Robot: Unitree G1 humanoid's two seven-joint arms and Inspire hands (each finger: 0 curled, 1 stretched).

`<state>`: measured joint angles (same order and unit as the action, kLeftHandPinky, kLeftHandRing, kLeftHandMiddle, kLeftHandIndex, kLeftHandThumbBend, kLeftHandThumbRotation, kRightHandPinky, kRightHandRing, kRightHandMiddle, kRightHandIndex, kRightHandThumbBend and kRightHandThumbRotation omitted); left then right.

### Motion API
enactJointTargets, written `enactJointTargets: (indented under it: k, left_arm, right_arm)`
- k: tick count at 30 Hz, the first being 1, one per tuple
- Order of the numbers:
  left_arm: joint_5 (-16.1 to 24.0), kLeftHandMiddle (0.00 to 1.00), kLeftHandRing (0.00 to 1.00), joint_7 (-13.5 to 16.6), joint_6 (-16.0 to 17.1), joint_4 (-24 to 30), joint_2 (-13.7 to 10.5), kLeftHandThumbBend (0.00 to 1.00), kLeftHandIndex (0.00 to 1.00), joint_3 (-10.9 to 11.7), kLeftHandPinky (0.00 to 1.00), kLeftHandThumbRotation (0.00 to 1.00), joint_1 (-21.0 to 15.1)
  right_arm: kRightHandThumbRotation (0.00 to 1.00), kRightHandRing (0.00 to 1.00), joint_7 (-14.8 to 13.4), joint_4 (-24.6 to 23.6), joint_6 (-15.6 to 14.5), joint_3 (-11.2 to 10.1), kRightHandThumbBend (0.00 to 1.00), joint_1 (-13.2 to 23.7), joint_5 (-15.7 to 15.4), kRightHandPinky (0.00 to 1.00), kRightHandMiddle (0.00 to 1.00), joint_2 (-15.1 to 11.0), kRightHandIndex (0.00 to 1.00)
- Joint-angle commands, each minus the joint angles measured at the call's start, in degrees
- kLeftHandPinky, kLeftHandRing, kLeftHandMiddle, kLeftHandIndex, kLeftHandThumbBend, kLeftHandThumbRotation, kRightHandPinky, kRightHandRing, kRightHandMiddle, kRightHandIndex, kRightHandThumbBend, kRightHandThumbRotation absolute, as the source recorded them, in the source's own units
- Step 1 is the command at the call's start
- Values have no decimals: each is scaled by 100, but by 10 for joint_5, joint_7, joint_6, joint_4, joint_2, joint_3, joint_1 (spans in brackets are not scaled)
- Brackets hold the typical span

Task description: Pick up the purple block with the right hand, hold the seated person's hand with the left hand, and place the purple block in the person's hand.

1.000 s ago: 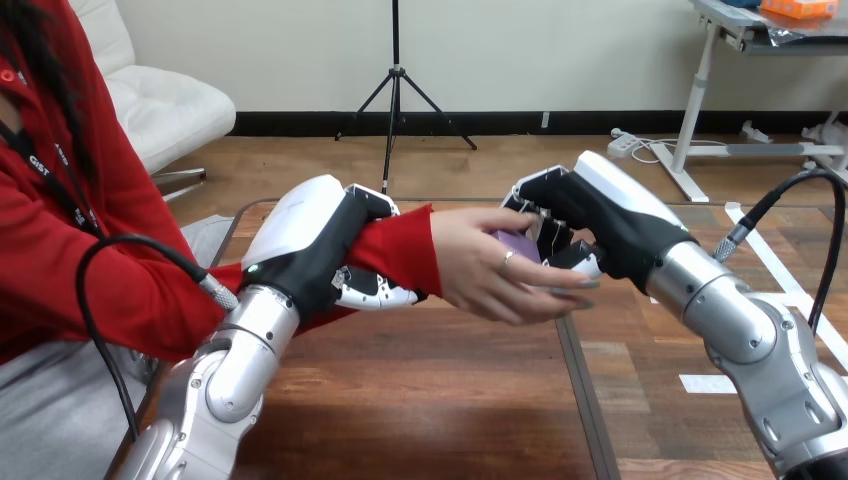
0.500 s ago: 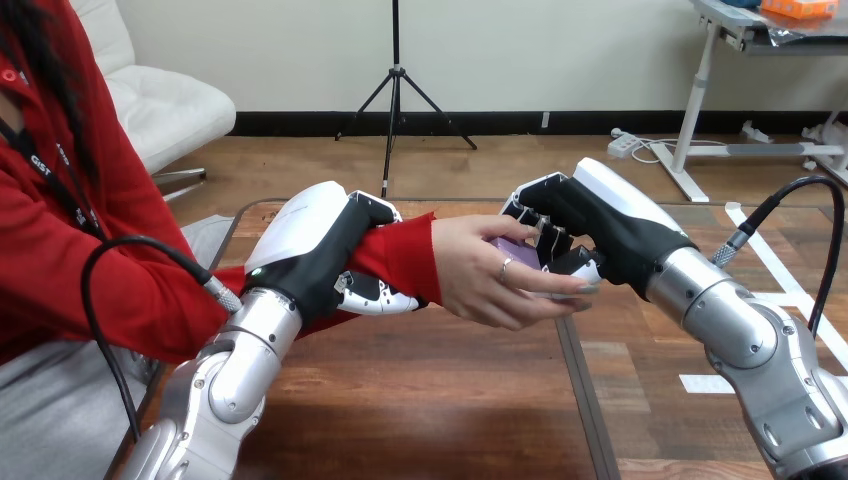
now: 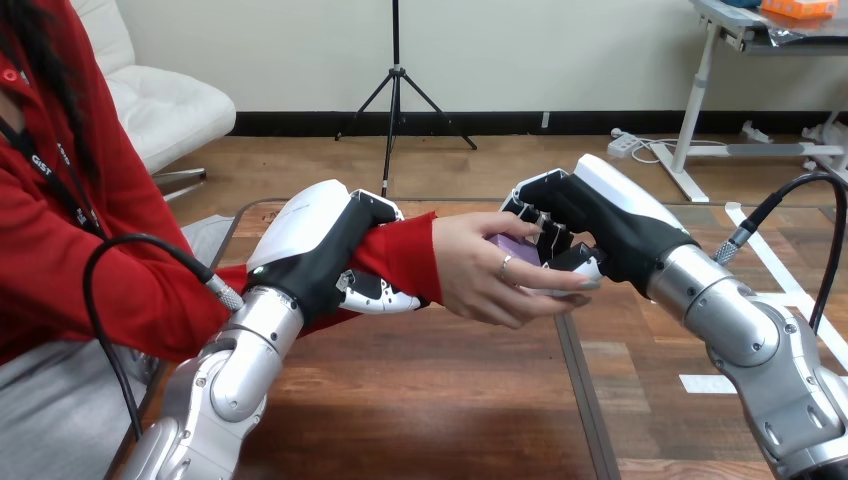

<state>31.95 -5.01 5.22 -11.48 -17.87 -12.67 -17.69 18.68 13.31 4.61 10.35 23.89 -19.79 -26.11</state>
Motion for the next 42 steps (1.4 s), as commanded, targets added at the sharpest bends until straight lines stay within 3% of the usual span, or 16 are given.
enactJointTargets:
  k: [1,18,25,42]
  left_arm:
    - [-13,36,26,22,22,19,15,61,37,10,20,0,-91]
    - [-30,38,27,11,31,34,12,65,38,16,21,0,-81]
    - [3,41,33,9,29,50,-8,68,42,6,25,2,-78]
    - [29,58,54,1,45,72,-32,82,60,4,45,35,-71]
  right_arm:
    - [0,34,0,-58,8,-14,71,29,20,29,41,11,45]
    - [0,43,0,-48,10,-13,74,29,20,37,47,5,50]
    - [2,48,3,-44,8,-14,75,29,22,41,52,2,54]
    - [20,53,25,-41,-3,-20,60,29,38,45,58,-6,60]
